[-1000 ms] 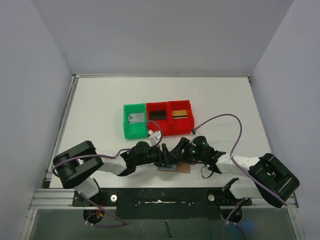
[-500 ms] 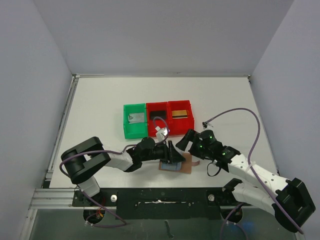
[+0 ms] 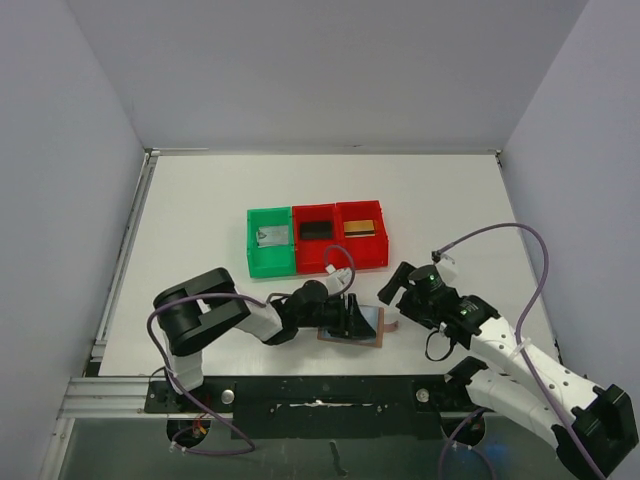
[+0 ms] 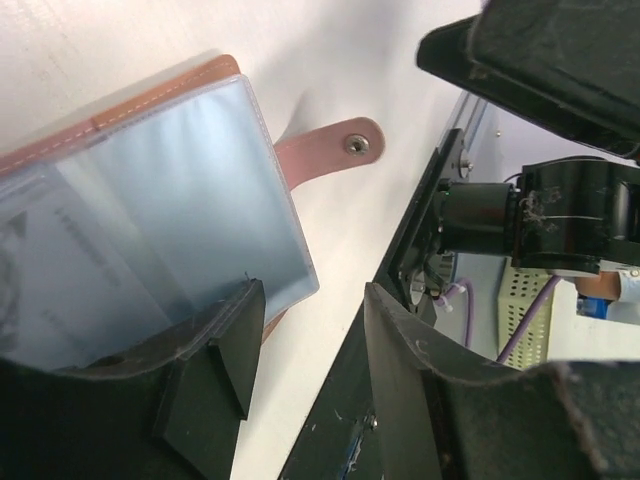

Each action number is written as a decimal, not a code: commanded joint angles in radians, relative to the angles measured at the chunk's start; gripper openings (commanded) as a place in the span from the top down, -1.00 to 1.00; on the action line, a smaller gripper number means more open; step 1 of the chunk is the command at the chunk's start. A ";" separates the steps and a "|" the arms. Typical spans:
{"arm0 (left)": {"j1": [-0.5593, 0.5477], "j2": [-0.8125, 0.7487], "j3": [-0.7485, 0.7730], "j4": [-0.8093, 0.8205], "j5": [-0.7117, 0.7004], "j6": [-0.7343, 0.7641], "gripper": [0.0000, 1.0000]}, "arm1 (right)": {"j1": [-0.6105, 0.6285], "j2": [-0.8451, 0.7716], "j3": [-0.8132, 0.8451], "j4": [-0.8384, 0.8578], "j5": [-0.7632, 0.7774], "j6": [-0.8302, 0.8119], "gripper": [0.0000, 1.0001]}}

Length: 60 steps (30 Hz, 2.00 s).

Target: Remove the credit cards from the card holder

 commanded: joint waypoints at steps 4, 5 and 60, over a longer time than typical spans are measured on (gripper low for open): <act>-0.025 -0.169 0.069 -0.214 -0.142 0.137 0.10 | -0.006 -0.128 -0.039 0.137 -0.011 -0.056 -0.72; -0.025 -0.188 0.060 -0.222 -0.154 0.140 0.08 | -0.005 -0.159 -0.057 0.168 -0.024 -0.058 -0.71; 0.026 -1.204 -0.275 -0.982 -0.864 -0.012 0.05 | 0.284 0.609 0.304 0.185 -0.101 -0.221 -0.39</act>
